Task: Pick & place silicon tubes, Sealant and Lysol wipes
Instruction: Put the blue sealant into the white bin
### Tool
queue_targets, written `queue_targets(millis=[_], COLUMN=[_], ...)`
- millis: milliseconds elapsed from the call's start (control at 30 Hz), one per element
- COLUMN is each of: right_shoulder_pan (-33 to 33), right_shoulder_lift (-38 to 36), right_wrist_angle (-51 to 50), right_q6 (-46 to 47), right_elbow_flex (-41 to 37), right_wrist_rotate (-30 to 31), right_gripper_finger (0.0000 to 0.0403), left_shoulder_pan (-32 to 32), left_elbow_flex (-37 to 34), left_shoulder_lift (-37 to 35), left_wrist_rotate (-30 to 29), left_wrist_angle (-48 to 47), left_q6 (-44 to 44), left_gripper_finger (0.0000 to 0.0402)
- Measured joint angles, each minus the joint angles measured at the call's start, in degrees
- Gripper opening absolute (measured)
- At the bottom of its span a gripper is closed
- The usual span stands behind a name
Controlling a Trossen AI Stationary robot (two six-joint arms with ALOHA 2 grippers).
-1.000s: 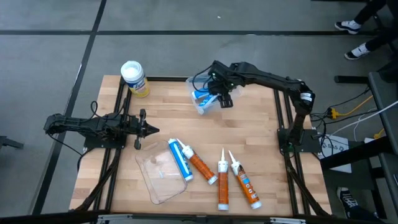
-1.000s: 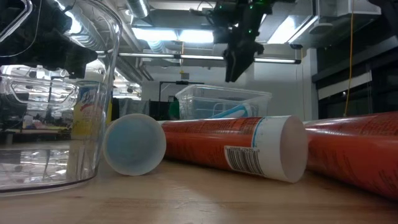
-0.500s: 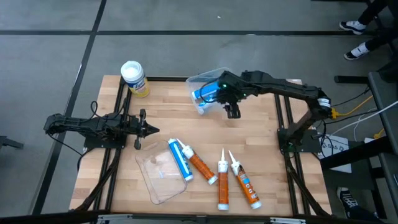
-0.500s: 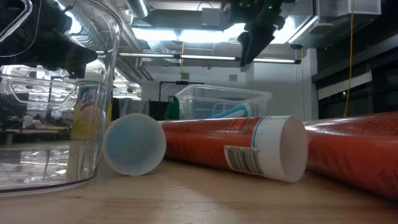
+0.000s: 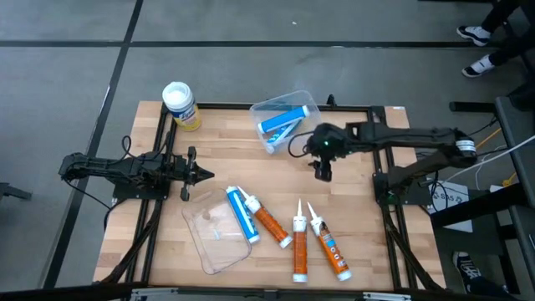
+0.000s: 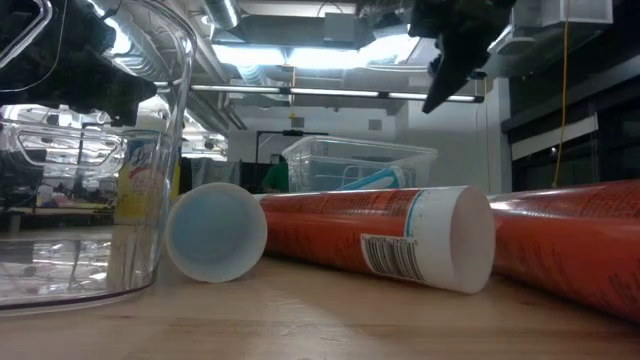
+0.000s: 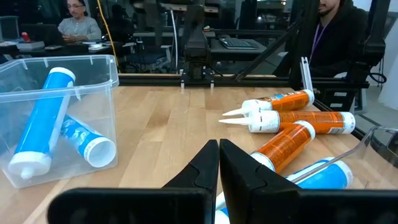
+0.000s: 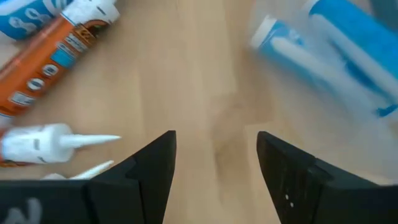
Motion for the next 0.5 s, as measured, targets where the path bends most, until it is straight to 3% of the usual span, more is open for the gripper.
queue_targets(millis=[500], right_shoulder_pan=[11.9], right_shoulder_lift=[-0.6], right_wrist_angle=[14.9], right_q6=[25.7], right_elbow_flex=[-11.7], right_wrist_rotate=[-0.4], right_gripper_finger=[0.0225], left_shoulder_pan=[0.0], left_elbow_flex=[0.0], left_shoulder_lift=[0.0], left_wrist_rotate=[0.0], left_wrist_angle=[0.0], left_q6=[0.0], left_gripper_finger=[0.0012])
